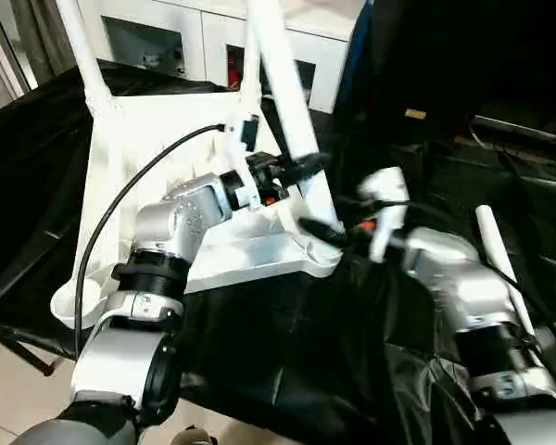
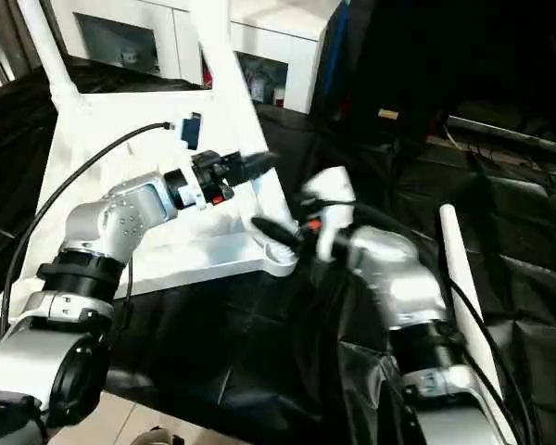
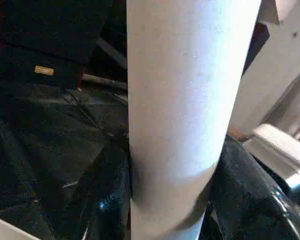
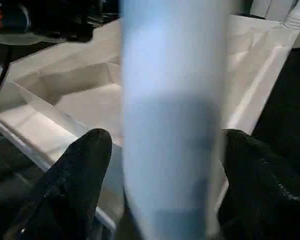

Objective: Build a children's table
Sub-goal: Insert table leg to table base

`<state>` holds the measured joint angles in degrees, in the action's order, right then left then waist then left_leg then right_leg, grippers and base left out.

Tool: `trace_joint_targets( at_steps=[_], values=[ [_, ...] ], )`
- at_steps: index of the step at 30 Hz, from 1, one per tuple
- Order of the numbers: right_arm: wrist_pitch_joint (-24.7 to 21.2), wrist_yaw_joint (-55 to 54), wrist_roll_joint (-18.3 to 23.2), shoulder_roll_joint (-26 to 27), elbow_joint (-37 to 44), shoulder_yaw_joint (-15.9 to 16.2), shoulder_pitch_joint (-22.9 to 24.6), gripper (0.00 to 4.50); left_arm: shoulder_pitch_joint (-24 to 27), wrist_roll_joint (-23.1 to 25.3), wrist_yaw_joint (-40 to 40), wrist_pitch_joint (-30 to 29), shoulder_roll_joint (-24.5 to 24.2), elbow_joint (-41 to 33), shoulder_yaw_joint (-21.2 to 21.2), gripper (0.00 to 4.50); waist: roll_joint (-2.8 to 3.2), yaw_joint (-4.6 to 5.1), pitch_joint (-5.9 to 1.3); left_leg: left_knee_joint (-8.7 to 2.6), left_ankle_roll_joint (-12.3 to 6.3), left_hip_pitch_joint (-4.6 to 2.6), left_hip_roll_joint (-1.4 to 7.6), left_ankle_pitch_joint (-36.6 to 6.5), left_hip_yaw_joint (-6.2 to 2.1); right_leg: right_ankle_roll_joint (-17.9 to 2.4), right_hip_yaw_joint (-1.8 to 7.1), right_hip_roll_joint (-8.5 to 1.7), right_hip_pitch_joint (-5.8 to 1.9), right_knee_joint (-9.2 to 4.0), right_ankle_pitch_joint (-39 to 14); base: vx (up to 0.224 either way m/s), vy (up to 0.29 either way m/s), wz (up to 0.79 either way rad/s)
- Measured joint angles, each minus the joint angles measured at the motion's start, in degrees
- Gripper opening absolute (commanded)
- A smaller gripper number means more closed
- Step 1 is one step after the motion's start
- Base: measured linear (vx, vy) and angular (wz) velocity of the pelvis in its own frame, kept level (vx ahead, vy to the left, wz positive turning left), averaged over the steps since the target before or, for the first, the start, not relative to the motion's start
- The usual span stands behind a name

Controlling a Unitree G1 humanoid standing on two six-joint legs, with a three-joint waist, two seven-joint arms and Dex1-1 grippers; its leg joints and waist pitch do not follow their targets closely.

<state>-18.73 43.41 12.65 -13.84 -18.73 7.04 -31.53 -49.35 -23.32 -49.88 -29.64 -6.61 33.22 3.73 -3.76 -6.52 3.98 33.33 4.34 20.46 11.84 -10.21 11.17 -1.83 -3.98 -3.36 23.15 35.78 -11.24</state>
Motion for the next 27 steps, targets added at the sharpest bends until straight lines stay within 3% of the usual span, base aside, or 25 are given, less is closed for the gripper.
trace_joint_targets(
  at_steps=[17,23,24,27],
  values=[
    [-3.84,-2.47,-1.08,1.15,0.55,0.71,-0.24,2.11,0.59,1.58,-0.04,0.06,-1.1,-3.59,-3.16,1.9,0.0,-0.04,0.0,0.07,0.0,0.01,0.0,0.0,0.0,0.01,0.01,0.0,0.0,0.05,0.01,0.0,0.0,0.0],
    [-4.48,-1.79,-0.48,1.35,0.55,0.36,0.04,1.96,1.63,1.84,0.06,1.89,-1.12,-4.25,-3.98,1.89,0.0,0.0,0.0,0.09,0.0,0.01,0.0,0.0,-0.02,0.01,0.01,0.0,0.0,0.07,0.01,0.0,0.0,0.0],
    [-4.48,-1.59,-0.02,1.33,0.55,0.26,0.04,1.95,1.62,1.77,0.05,1.92,-1.11,-4.4,-3.97,2.45,0.0,0.0,0.0,0.1,0.0,0.0,0.0,0.0,-0.01,0.01,0.01,0.0,0.0,0.07,0.01,0.0,0.0,0.0],
    [-4.99,2.04,2.77,1.0,1.65,-0.04,1.01,1.95,1.63,0.65,-1.04,0.77,-1.69,-5.48,-3.59,2.59,0.0,-0.02,0.0,0.11,0.0,0.03,0.0,0.0,-0.01,0.01,0.01,0.0,0.0,0.07,0.01,0.0,0.0,0.0]
  ],
)
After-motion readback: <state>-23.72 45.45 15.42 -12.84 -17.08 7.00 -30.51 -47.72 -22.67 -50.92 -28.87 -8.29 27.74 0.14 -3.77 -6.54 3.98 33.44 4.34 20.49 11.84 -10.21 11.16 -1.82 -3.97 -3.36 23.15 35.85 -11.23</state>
